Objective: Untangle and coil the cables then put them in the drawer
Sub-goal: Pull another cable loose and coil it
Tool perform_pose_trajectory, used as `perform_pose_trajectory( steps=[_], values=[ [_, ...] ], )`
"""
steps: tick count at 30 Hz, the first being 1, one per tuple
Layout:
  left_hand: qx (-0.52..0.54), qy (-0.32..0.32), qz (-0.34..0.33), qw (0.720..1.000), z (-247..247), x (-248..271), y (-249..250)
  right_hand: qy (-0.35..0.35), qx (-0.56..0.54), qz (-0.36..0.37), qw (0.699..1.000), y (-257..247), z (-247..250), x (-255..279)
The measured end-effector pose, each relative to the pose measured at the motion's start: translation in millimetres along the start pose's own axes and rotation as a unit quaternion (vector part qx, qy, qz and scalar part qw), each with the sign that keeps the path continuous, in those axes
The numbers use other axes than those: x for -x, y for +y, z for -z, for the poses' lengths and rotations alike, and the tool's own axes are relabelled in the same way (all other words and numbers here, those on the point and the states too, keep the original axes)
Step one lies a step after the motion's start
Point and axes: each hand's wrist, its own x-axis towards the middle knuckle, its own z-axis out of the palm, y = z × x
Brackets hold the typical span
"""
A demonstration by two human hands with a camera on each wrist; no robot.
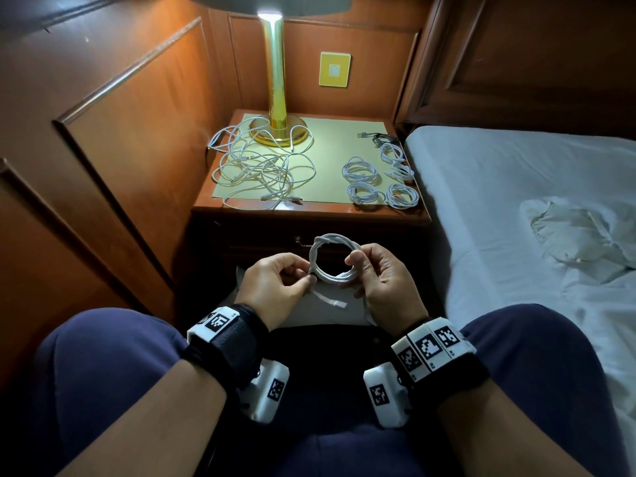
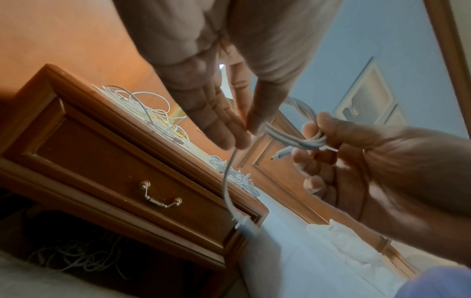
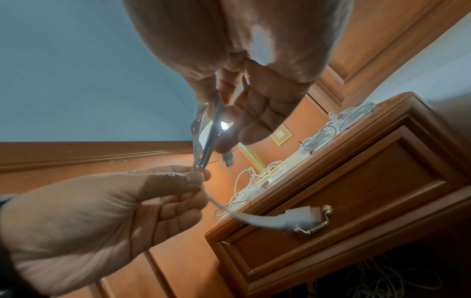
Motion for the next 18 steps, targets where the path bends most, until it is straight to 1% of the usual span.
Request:
perform_pose_trajectory(
  steps=[3,5,7,8,10,12,15,18],
  values=[
    [0.03,0.013,0.012,0.999,-1.3,0.3,3.4,-0.019,-0.012,-0.001,1.0,-4.1,-1.9,2.5],
    [0.125,0.007,0.042,0.991,-4.5,2.6,10.4,-0.029,-0.016,-0.009,0.999,-4.8,-1.6,2.4],
    [0.226,-0.009,0.071,0.971,-7.1,4.7,15.2,-0.04,-0.024,-0.019,0.999,-4.8,-0.9,2.3],
    [0.255,-0.01,0.075,0.964,-8.0,5.6,16.4,-0.045,-0.028,-0.024,0.998,-5.0,-0.8,2.3],
    [0.273,0.001,0.076,0.959,-9.5,5.7,15.6,-0.06,-0.033,-0.037,0.997,-7.2,-0.9,3.3],
    [0.266,0.011,0.076,0.961,-10.5,5.0,15.0,-0.073,-0.027,-0.051,0.996,-8.7,-1.8,4.1],
    [0.277,-0.007,0.072,0.958,-11.6,4.4,13.5,-0.069,-0.006,-0.075,0.995,-8.8,-2.5,4.4],
    [0.274,-0.034,0.042,0.96,-10.2,5.0,13.3,-0.054,-0.004,-0.097,0.994,-9.7,-1.5,4.2]
  ],
)
